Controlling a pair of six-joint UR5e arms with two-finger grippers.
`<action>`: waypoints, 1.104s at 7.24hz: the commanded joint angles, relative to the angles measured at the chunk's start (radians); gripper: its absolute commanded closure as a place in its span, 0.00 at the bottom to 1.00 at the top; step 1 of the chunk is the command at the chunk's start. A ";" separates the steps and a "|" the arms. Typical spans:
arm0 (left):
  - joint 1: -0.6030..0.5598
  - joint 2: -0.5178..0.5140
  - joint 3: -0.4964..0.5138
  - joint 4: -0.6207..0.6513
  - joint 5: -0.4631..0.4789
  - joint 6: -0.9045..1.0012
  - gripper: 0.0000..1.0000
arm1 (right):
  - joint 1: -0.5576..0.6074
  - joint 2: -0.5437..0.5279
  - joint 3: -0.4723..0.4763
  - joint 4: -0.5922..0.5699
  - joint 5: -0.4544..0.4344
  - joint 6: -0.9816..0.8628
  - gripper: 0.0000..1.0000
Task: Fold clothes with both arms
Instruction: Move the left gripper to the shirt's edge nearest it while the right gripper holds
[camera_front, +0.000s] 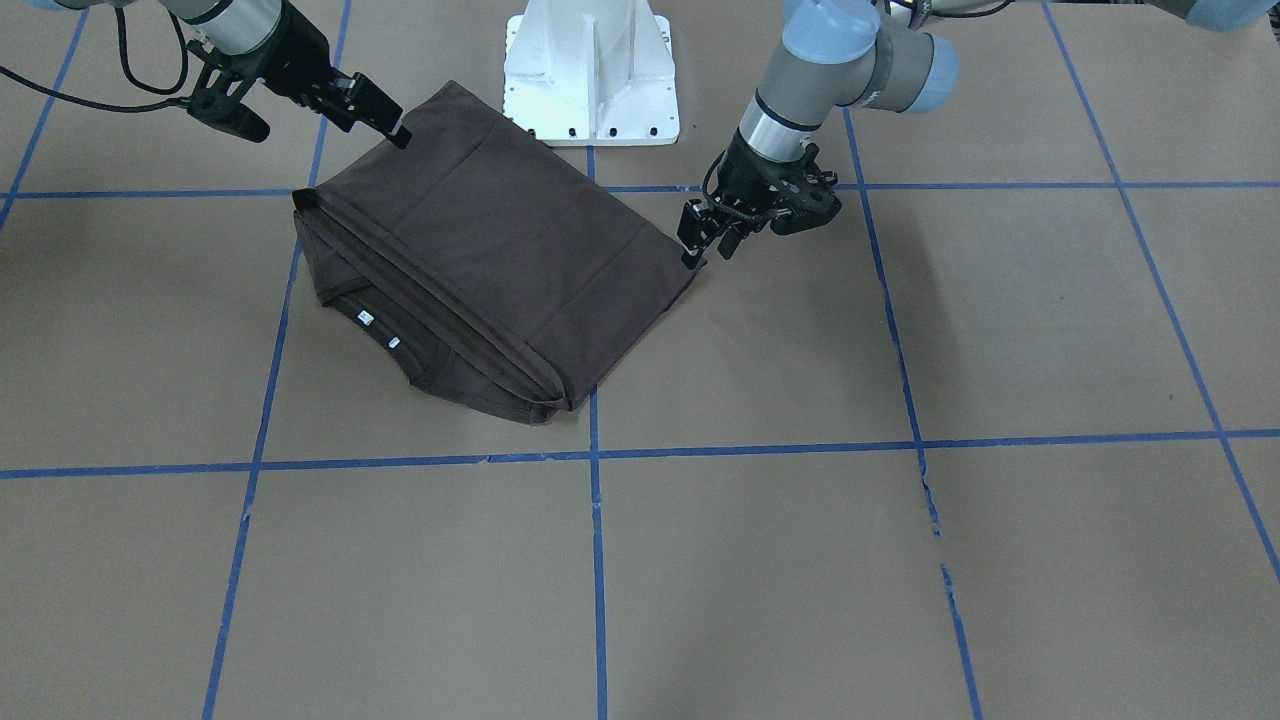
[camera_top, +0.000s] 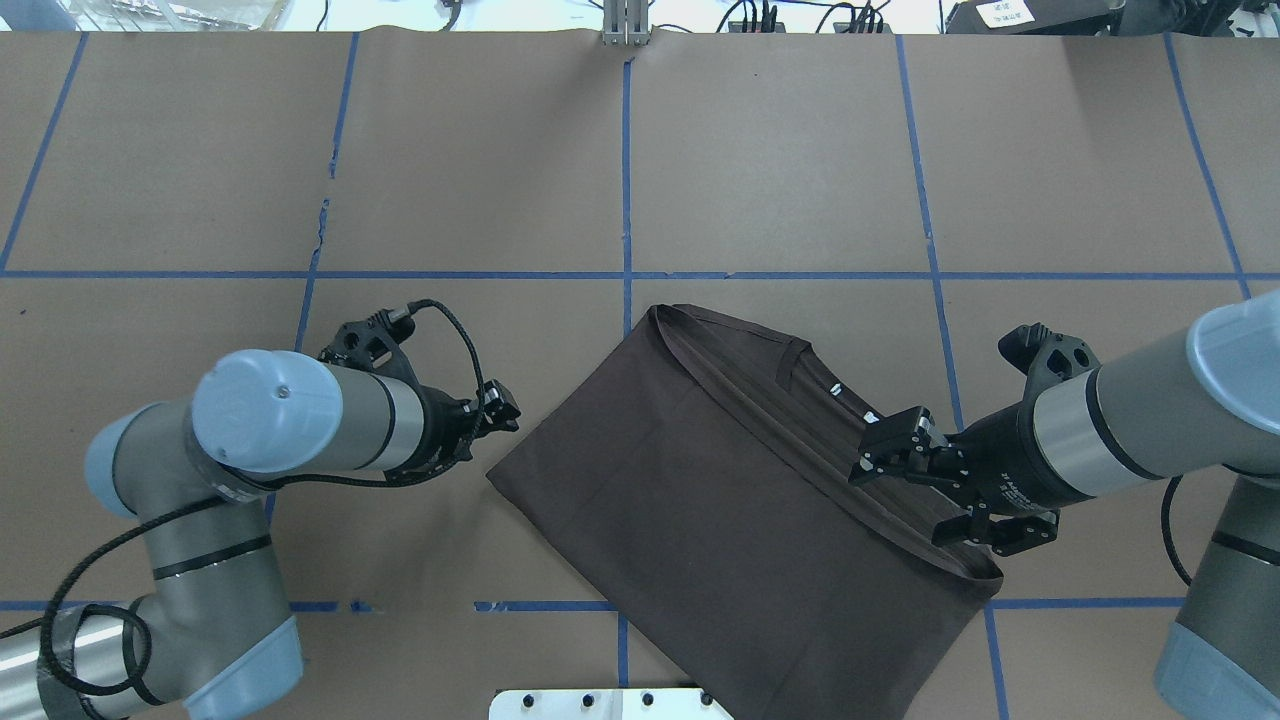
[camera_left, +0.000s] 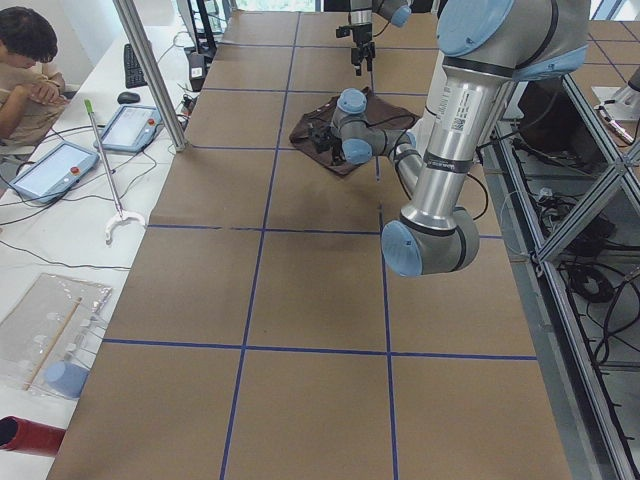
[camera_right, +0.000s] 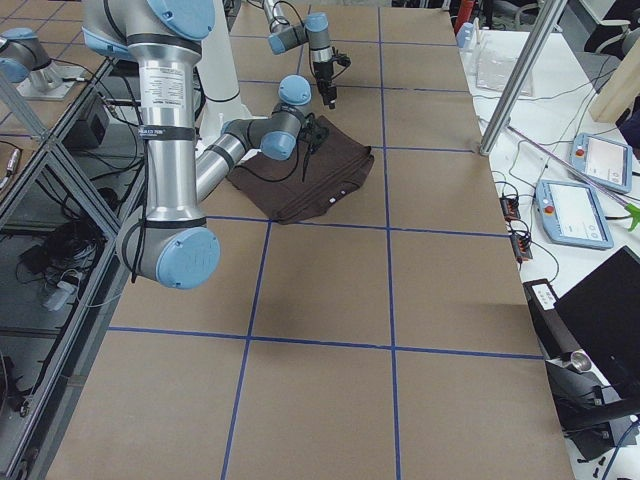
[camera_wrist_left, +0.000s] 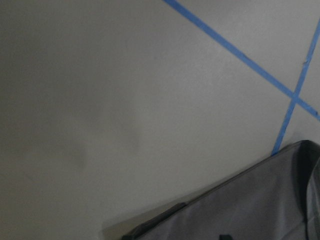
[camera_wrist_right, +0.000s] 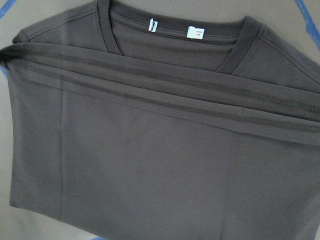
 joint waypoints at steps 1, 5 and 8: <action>0.027 -0.004 0.019 0.000 0.011 -0.002 0.35 | 0.005 0.007 -0.036 0.001 0.000 0.000 0.00; 0.069 -0.021 0.062 0.000 0.011 -0.002 0.35 | 0.007 0.013 -0.039 0.001 0.006 0.000 0.00; 0.067 -0.041 0.071 0.003 0.013 -0.004 0.73 | 0.007 0.013 -0.038 0.001 0.009 0.000 0.00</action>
